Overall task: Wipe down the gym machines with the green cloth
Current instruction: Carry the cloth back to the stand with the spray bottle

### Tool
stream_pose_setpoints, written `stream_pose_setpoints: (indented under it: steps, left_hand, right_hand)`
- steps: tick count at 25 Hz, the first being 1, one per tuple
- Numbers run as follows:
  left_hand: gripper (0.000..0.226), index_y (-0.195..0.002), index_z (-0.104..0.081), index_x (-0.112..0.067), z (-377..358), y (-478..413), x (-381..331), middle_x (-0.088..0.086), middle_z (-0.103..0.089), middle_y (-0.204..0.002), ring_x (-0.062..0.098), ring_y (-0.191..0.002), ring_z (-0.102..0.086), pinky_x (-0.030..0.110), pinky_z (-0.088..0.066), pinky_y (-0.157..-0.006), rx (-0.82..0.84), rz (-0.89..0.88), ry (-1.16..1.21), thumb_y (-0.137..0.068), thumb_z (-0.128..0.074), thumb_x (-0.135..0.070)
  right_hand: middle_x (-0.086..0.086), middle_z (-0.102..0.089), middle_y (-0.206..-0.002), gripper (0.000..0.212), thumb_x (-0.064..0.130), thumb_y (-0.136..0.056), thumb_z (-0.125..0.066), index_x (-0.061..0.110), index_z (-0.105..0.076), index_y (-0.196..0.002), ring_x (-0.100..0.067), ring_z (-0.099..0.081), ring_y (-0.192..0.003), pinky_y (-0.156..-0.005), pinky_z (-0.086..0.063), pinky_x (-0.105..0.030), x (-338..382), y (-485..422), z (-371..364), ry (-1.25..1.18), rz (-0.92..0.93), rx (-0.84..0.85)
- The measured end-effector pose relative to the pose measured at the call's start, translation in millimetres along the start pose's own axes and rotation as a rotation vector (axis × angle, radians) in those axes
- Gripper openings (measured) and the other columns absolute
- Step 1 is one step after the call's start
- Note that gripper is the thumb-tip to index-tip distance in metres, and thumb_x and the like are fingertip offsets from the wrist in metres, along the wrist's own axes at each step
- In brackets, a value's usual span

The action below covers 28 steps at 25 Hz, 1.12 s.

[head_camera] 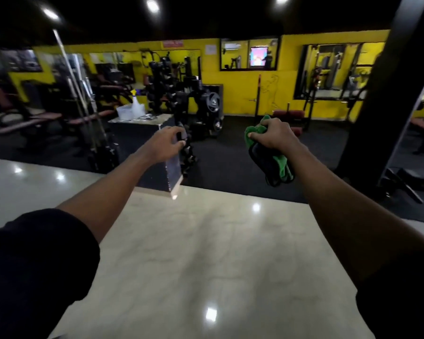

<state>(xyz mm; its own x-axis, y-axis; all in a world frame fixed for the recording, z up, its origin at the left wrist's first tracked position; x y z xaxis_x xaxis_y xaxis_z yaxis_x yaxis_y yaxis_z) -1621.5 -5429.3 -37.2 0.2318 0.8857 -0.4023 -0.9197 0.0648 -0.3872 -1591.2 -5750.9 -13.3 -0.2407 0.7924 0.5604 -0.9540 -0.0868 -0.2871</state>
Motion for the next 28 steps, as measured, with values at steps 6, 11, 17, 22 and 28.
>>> stream_pose_setpoints:
  steps: [6, 11, 17, 22, 28]
  left_hand:
    - [0.049, -0.14, -0.054, -0.011, 33, -54, 89, 0.014, -0.058, -0.134, 0.027, -0.117, -0.061, 0.025, -0.043, -0.093, -0.113, 0.185, -0.06, -0.094, -0.064, -0.025]
    - [0.047, -0.14, -0.053, -0.012, 42, -101, 160, 0.015, -0.058, -0.131, 0.028, -0.116, -0.06, 0.022, -0.04, -0.088, -0.123, 0.265, -0.109, -0.095, -0.063, -0.025]
    - [0.048, -0.141, -0.052, -0.014, 66, -180, 260, 0.012, -0.055, -0.134, 0.025, -0.121, -0.058, 0.024, -0.04, -0.093, -0.173, 0.311, -0.143, -0.095, -0.063, -0.026]
    - [0.048, -0.14, -0.053, -0.013, 98, -265, 336, 0.014, -0.055, -0.137, 0.027, -0.122, -0.058, 0.025, -0.041, -0.092, -0.192, 0.31, -0.167, -0.096, -0.062, -0.026]
    - [0.048, -0.14, -0.053, -0.013, 101, -355, 431, 0.011, -0.055, -0.137, 0.026, -0.119, -0.058, 0.03, -0.044, -0.095, -0.181, 0.304, -0.195, -0.095, -0.063, -0.027]
  right_hand:
    - [-0.012, -0.063, -0.125, 0.053, 0.049, -0.088, -0.07, 0.012, -0.064, -0.126, -0.032, -0.059, -0.116, -0.087, -0.047, -0.035, 39, -129, -65, -0.017, 0.13, 0.085]
    - [-0.009, -0.064, -0.108, 0.048, 0.046, -0.088, -0.072, 0.011, -0.065, -0.121, -0.029, -0.062, -0.109, -0.083, -0.049, -0.034, 82, -219, -131, -0.039, 0.219, 0.151]
    - [-0.008, -0.065, -0.102, 0.044, 0.048, -0.086, -0.071, 0.013, -0.067, -0.113, -0.027, -0.062, -0.098, -0.08, -0.051, -0.037, 153, -341, -207, -0.065, 0.305, 0.156]
    - [-0.01, -0.066, -0.101, 0.043, 0.047, -0.088, -0.071, 0.01, -0.067, -0.111, -0.029, -0.063, -0.098, -0.076, -0.05, -0.036, 209, -443, -262, -0.066, 0.324, 0.154]
    - [-0.006, -0.064, -0.093, 0.039, 0.049, -0.085, -0.073, 0.015, -0.066, -0.104, -0.029, -0.064, -0.094, -0.077, -0.053, -0.037, 258, -554, -341, -0.091, 0.358, 0.177]
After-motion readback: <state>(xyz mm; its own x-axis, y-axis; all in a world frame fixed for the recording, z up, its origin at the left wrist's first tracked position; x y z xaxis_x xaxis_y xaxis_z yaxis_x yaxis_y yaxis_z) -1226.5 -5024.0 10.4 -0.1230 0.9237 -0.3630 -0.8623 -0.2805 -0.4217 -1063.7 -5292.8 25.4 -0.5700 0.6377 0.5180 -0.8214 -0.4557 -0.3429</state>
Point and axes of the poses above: each hand's wrist, its own y-axis away from the middle knuckle, its own z-axis out of the back of the hand, x = y × z, the point moved 6 cm from there along -y, towards the middle knuckle
